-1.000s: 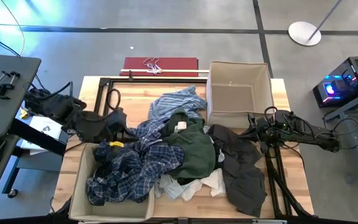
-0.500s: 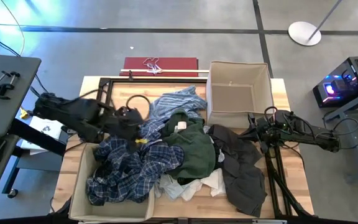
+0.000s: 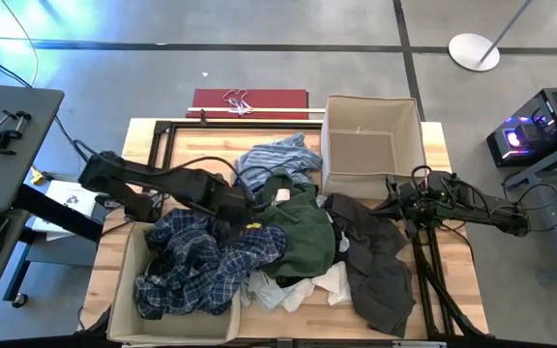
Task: Sort clothes
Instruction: Put the blue checkered shirt into the bottom laundry organizer
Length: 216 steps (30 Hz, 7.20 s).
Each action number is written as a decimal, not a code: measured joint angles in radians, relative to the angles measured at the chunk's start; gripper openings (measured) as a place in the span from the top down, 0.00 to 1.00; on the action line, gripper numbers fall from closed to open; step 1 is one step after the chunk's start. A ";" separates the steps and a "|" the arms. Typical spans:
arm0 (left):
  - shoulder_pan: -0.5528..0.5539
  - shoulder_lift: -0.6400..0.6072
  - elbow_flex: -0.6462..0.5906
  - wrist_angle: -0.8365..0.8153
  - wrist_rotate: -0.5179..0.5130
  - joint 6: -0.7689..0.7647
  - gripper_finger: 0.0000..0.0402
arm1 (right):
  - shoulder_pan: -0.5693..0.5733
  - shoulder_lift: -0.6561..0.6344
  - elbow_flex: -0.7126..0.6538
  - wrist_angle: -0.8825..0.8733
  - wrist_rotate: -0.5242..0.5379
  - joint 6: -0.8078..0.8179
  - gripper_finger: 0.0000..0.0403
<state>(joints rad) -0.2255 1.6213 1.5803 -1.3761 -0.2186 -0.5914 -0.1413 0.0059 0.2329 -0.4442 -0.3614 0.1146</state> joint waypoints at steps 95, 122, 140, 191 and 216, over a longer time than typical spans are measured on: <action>-0.248 -0.878 -0.756 0.455 0.022 -0.796 0.39 | 0.000 0.001 0.000 0.000 0.000 0.000 1.00; -0.055 -0.696 -0.901 1.198 0.080 -0.315 0.55 | 0.000 0.001 0.000 0.000 0.000 0.000 1.00; -0.287 -0.852 -0.739 1.326 0.095 0.238 0.99 | 0.000 0.001 0.000 0.000 0.000 0.000 1.00; -0.315 -0.362 -1.000 1.022 0.296 -0.223 0.98 | 0.000 0.000 0.000 0.000 0.000 0.000 1.00; -0.446 -0.672 -0.570 0.409 0.088 -0.270 0.69 | 0.000 0.000 0.000 0.000 0.000 0.000 1.00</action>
<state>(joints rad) -0.6714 0.9493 1.0103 -0.9673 -0.1311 -0.8618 -0.1410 0.0063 0.2329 -0.4446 -0.3616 0.1146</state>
